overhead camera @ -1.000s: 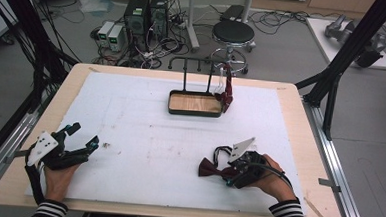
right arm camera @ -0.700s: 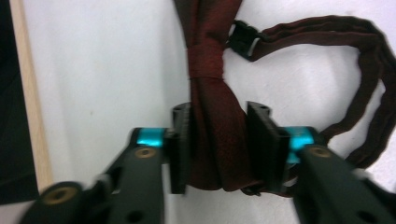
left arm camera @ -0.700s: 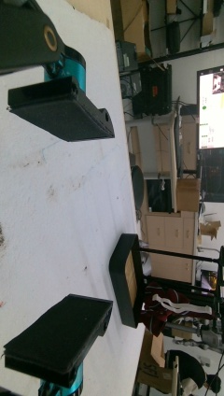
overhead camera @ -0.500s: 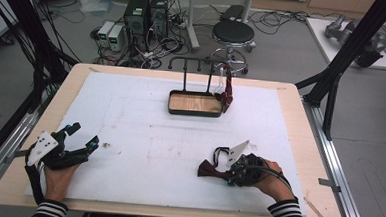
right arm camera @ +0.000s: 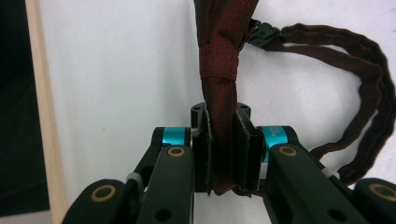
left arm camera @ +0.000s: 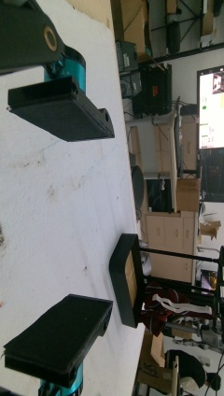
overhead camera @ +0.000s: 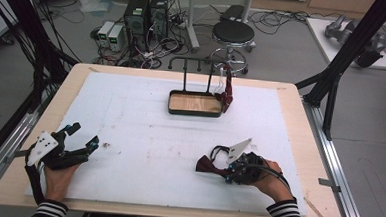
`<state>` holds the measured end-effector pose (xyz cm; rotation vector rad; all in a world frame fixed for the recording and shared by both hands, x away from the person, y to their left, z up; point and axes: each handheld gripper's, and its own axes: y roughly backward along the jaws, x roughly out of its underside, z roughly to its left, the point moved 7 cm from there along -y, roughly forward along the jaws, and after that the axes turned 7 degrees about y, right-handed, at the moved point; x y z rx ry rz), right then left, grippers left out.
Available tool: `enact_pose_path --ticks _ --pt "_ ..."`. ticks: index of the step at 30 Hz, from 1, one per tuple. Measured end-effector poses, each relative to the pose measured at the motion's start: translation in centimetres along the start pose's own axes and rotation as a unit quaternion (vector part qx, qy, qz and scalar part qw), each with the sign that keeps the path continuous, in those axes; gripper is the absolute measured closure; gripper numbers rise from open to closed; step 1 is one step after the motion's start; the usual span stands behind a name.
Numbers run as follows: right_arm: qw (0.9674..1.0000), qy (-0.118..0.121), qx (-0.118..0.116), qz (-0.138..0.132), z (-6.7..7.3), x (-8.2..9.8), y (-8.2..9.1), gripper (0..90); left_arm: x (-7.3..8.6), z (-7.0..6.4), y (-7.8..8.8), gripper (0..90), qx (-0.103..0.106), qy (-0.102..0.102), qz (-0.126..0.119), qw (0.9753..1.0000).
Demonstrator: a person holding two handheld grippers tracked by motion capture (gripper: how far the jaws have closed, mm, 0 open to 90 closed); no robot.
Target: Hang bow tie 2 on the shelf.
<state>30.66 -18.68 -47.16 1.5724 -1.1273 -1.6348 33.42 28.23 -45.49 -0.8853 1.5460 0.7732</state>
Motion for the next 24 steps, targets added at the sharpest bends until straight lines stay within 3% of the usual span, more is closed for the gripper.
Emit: enact_pose_path --ticks 6,16,24 --pt "0.9988 -0.024 0.018 -0.038 -0.8 -0.5 0.5 79.6 0.0 0.0 0.0 15.3 0.000 0.000 0.001 1.0000" --pt "0.9932 -0.052 0.047 -0.092 -1.8 -1.6 1.4 79.7 0.0 0.0 0.0 15.3 0.000 -0.001 0.001 1.0000" --pt "0.9837 -0.077 0.080 -0.141 -2.7 -2.7 2.4 79.6 0.0 0.0 0.0 15.3 0.001 -0.002 0.001 1.0000"
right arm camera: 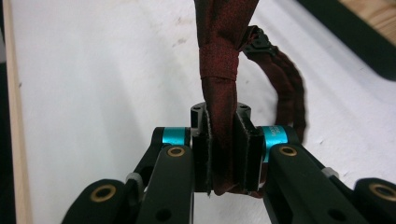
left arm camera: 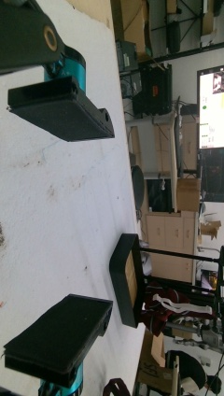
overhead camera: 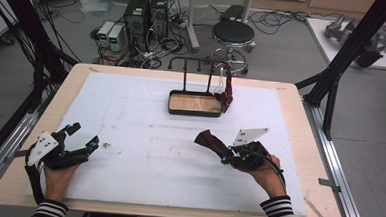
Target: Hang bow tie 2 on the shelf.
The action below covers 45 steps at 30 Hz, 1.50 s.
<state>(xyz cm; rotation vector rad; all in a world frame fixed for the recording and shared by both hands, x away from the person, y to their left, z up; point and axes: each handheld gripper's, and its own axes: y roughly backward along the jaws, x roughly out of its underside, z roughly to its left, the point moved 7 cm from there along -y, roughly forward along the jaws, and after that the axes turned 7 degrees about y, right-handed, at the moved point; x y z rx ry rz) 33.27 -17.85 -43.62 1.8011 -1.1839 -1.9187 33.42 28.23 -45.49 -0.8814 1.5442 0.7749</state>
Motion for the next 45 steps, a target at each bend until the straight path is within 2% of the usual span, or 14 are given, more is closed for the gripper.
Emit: enact_pose_path --ticks 5,9,13,16,23,25,28,29,33,45 --pt "0.9993 -0.019 0.026 -0.019 -0.7 -0.9 0.2 79.6 0.0 0.0 0.0 15.3 0.000 0.000 0.000 1.0000" --pt "0.9979 -0.026 0.046 -0.039 -1.2 -1.9 0.4 79.6 0.0 0.0 0.0 15.3 0.000 0.001 -0.001 1.0000" --pt "0.9958 -0.034 0.053 -0.067 -1.4 -3.1 0.5 79.6 0.0 0.0 0.0 15.3 0.001 0.000 0.000 1.0000" --pt "0.9943 -0.036 0.062 -0.079 -1.5 -3.7 0.5 79.6 0.0 0.0 0.0 15.3 0.001 0.001 0.000 1.0000" --pt "0.9867 -0.058 0.093 -0.120 -2.1 -5.3 1.2 79.6 0.0 0.0 0.0 15.3 0.001 -0.001 0.000 1.0000" --pt "0.9829 -0.064 0.102 -0.139 -2.4 -5.9 1.5 79.6 0.0 0.0 0.0 15.3 0.001 -0.001 0.000 1.0000" --pt "0.9788 -0.070 0.118 -0.152 -2.9 -6.5 1.8 79.6 0.0 0.0 0.0 15.3 0.001 0.000 -0.001 1.0000" --pt "0.9758 -0.078 0.122 -0.164 -3.2 -6.7 1.9 79.6 0.0 0.0 0.0 15.3 0.002 0.000 -0.001 1.0000" --pt "0.9688 -0.095 0.139 -0.182 -3.8 -7.1 2.2 79.6 0.0 0.0 0.0 15.3 0.002 -0.001 -0.001 1.0000" --pt "0.9579 -0.112 0.171 -0.202 -5.6 -8.3 2.6 79.6 0.0 0.0 0.0 15.4 0.003 -0.001 -0.001 1.0000"
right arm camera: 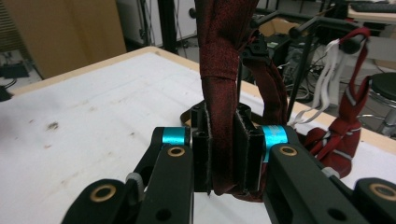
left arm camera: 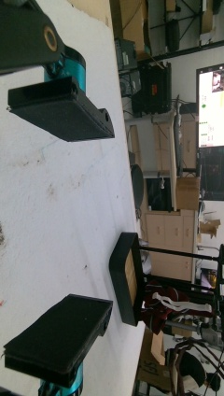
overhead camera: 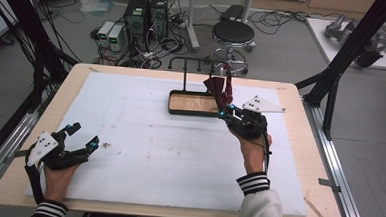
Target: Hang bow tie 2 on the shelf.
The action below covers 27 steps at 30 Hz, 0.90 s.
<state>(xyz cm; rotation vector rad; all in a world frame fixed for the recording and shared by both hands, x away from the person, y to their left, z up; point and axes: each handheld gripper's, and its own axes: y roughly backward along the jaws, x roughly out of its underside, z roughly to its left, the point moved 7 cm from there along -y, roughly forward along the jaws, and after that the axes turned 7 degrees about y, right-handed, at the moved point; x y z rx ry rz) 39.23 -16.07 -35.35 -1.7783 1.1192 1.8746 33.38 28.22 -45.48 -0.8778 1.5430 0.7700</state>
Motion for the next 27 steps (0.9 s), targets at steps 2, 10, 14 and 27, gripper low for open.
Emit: enact_pose_path --ticks 2,10,14,27 --pt "1.0000 -0.001 0.005 -0.002 -0.3 -0.3 -0.1 79.6 0.0 0.0 0.0 15.4 0.000 0.000 0.000 1.0000" --pt "0.9997 -0.007 0.020 -0.013 -1.3 -1.5 -0.7 79.5 0.0 0.0 0.0 15.4 0.001 0.001 0.001 1.0000" --pt "0.9995 -0.006 0.027 -0.016 -1.8 -2.2 -1.1 79.6 0.0 0.0 0.0 15.4 0.001 0.001 0.001 1.0000" --pt "0.9986 0.003 0.048 -0.019 -3.0 -3.9 -2.6 79.5 0.0 0.0 0.0 15.4 0.000 0.003 0.001 1.0000"
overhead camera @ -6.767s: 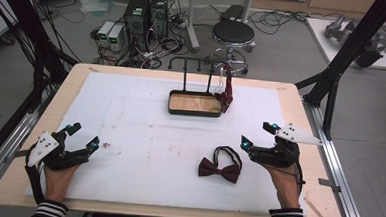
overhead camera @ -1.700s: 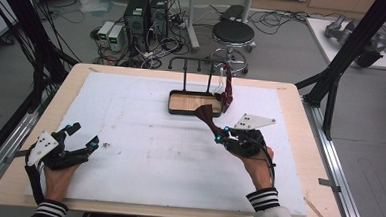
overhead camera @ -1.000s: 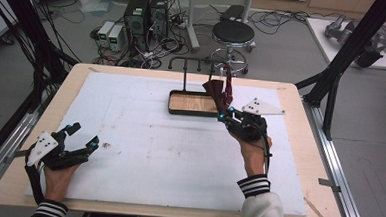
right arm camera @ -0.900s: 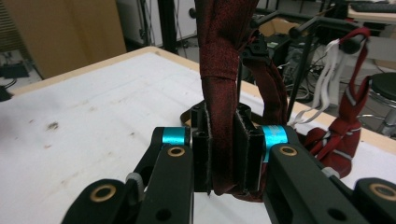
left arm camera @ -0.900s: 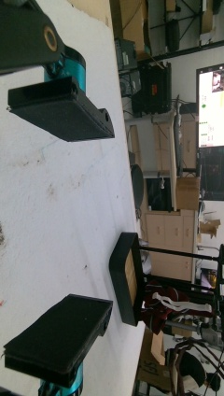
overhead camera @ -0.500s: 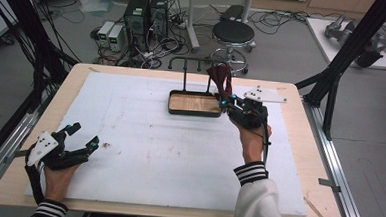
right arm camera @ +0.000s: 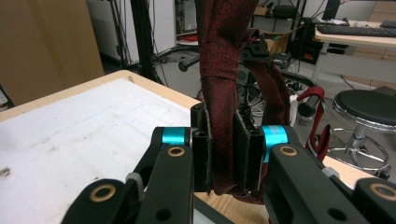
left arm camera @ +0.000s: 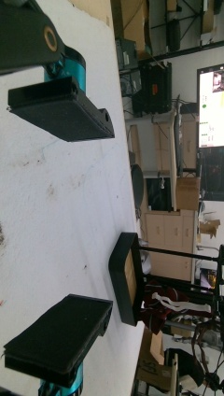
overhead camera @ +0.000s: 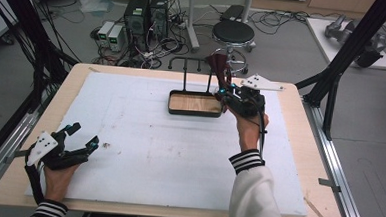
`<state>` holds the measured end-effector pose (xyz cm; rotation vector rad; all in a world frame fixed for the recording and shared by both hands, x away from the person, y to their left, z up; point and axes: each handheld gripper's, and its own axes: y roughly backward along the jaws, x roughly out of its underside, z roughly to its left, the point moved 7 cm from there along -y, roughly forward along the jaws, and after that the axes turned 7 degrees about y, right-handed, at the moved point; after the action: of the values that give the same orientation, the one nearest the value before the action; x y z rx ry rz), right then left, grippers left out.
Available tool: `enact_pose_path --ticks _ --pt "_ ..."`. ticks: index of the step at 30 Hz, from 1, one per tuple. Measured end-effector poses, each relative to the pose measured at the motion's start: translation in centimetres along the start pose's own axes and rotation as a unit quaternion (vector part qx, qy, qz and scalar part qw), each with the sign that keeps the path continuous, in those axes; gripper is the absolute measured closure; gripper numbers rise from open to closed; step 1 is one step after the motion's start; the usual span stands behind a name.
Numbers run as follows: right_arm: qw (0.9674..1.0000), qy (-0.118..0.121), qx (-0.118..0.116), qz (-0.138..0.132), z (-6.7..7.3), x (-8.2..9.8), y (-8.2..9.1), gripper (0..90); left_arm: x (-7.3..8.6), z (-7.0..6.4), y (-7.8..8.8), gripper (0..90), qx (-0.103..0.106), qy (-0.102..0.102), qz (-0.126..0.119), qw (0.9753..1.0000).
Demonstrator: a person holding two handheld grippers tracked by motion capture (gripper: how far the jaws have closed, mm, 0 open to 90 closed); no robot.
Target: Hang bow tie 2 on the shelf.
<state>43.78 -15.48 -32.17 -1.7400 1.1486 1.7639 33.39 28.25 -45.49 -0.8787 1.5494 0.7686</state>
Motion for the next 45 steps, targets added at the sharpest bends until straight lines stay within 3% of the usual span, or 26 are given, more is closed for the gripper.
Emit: enact_pose_path --ticks 18,30,45 --pt "0.9997 0.002 0.017 -0.016 -1.3 -2.2 -3.3 79.4 0.0 0.0 0.0 15.4 0.000 0.001 -0.001 1.0000" --pt "0.9999 -0.010 0.010 -0.008 -1.3 -1.2 -5.6 79.4 0.0 0.0 0.0 15.4 0.000 0.001 0.000 1.0000" --pt "0.9989 -0.038 -0.013 0.025 -1.0 0.7 -7.8 79.2 0.0 0.0 0.0 15.4 0.000 -0.001 0.001 1.0000"
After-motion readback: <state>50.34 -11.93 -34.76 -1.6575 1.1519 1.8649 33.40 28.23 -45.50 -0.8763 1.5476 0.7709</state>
